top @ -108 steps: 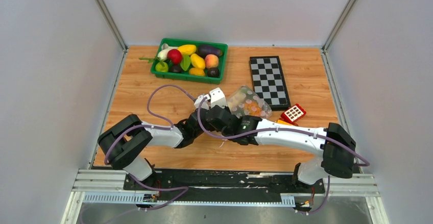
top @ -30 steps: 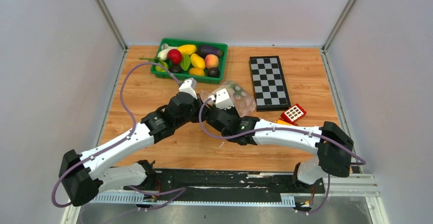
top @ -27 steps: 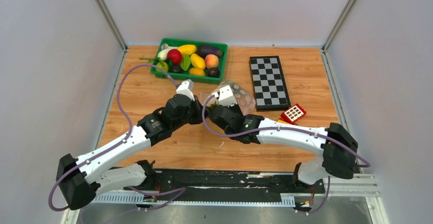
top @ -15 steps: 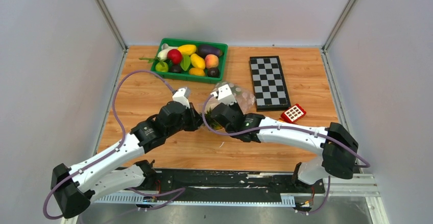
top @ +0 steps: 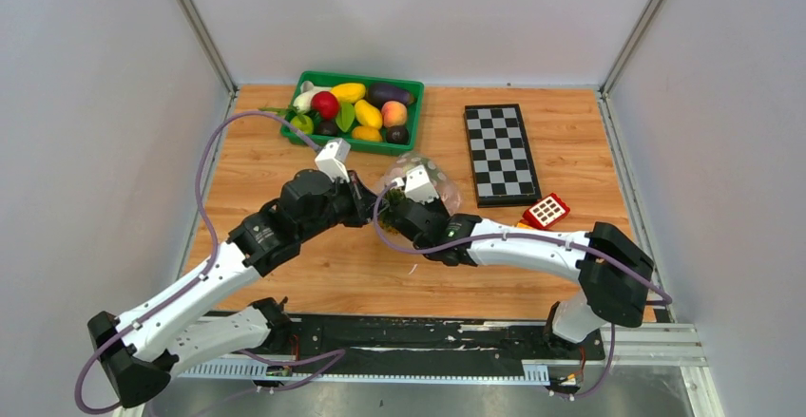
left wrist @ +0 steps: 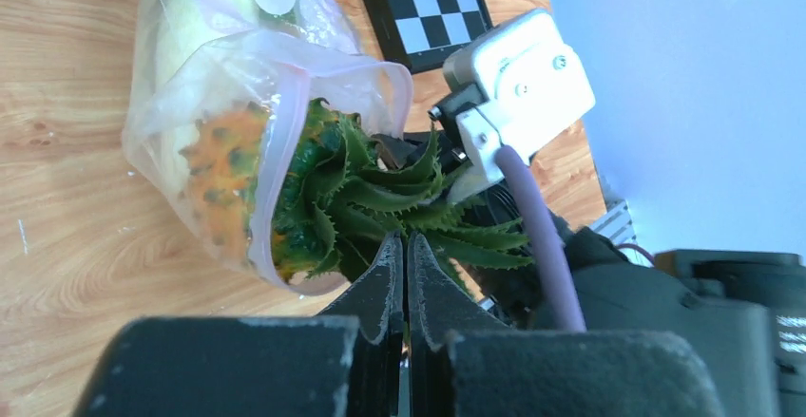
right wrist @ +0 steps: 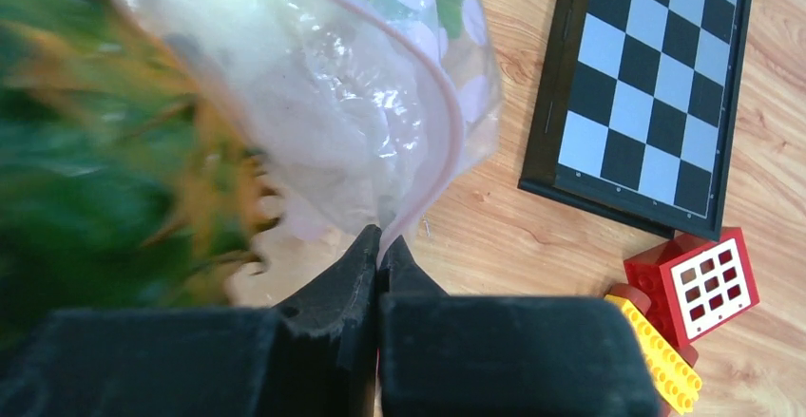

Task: Open the zip-top bag and remove the fake food

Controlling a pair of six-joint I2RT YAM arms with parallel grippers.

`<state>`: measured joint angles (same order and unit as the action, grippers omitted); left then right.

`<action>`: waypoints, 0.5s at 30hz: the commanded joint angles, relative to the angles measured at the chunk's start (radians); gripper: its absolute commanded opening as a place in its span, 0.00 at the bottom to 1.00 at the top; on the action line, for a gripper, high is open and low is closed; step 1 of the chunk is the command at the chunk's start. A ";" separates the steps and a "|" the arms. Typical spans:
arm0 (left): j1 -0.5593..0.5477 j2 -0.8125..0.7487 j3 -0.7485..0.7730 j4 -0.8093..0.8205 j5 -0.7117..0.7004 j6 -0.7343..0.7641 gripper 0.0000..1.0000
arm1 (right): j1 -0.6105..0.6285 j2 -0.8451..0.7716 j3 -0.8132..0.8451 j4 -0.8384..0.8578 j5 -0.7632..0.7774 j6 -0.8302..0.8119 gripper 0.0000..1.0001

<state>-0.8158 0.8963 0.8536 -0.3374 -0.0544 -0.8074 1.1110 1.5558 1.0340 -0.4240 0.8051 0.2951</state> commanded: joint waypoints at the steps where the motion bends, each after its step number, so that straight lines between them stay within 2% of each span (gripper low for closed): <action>1: 0.037 -0.046 0.123 -0.039 0.031 0.039 0.00 | -0.030 0.001 -0.033 -0.076 0.051 0.093 0.00; 6: 0.058 -0.095 0.160 -0.110 0.043 0.095 0.00 | -0.049 -0.011 -0.048 -0.088 0.050 0.125 0.00; 10: 0.069 -0.128 0.146 -0.160 -0.029 0.132 0.00 | -0.052 -0.046 -0.062 -0.053 0.021 0.100 0.00; 15: 0.087 -0.187 0.099 -0.089 -0.036 0.134 0.00 | -0.053 -0.123 -0.088 -0.010 -0.017 0.073 0.00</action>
<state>-0.7448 0.7742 0.9432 -0.5415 -0.0494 -0.7074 1.0718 1.5082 0.9718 -0.4351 0.8021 0.3889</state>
